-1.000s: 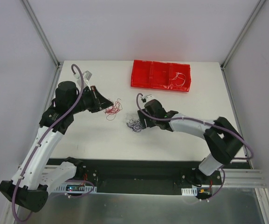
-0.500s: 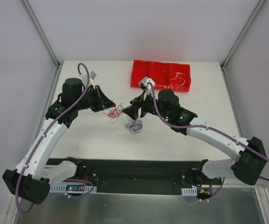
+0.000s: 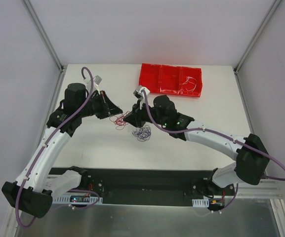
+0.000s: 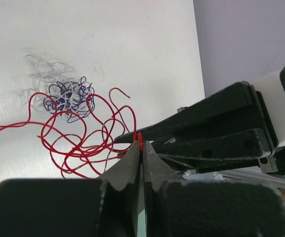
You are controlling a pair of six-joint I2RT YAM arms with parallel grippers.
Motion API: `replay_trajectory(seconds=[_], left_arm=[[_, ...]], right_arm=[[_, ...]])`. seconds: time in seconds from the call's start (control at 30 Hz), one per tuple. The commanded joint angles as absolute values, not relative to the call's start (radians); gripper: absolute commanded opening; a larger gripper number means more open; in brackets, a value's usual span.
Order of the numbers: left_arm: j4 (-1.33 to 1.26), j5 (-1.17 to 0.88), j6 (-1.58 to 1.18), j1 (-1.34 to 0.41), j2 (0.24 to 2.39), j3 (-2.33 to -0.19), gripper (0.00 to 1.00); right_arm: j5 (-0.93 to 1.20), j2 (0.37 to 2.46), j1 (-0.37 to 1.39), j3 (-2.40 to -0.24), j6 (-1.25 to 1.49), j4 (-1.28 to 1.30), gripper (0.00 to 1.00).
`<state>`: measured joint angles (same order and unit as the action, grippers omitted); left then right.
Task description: Untangle the cables
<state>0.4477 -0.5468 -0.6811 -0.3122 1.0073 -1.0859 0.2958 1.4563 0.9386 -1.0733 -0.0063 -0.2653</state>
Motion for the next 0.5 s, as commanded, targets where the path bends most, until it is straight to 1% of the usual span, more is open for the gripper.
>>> replay_trajectory(seconds=[0.0,0.03,0.13,0.33,0.43,0.47], left_arm=[[0.433,-0.552,-0.678,-0.305,0.985,-1.118,0.0],[0.433,-0.54,-0.675,-0.305,0.982,-1.118,0.0],[0.439,-0.457,-0.661,-0.305,0.96,-1.115,0.0],[0.472,-0.215,-0.62,-0.304,0.922,-1.12,0.0],[0.492,-0.105,-0.604,-0.304,0.904,-1.121,0.0],[0.497,-0.06,-0.601,-0.304,0.893,-1.12,0.0]], right_arm=[[0.296,1.437,0.948,-1.095,-0.003,-0.319,0.12],[0.282,1.425,0.95,-1.088,-0.003,-0.311,0.08],[0.224,1.376,0.965,-1.054,-0.005,-0.262,0.01],[0.117,1.25,0.985,-0.907,-0.003,-0.187,0.01],[0.014,1.154,0.985,-0.801,0.029,-0.152,0.0],[-0.058,1.123,0.983,-0.757,0.038,-0.135,0.01]])
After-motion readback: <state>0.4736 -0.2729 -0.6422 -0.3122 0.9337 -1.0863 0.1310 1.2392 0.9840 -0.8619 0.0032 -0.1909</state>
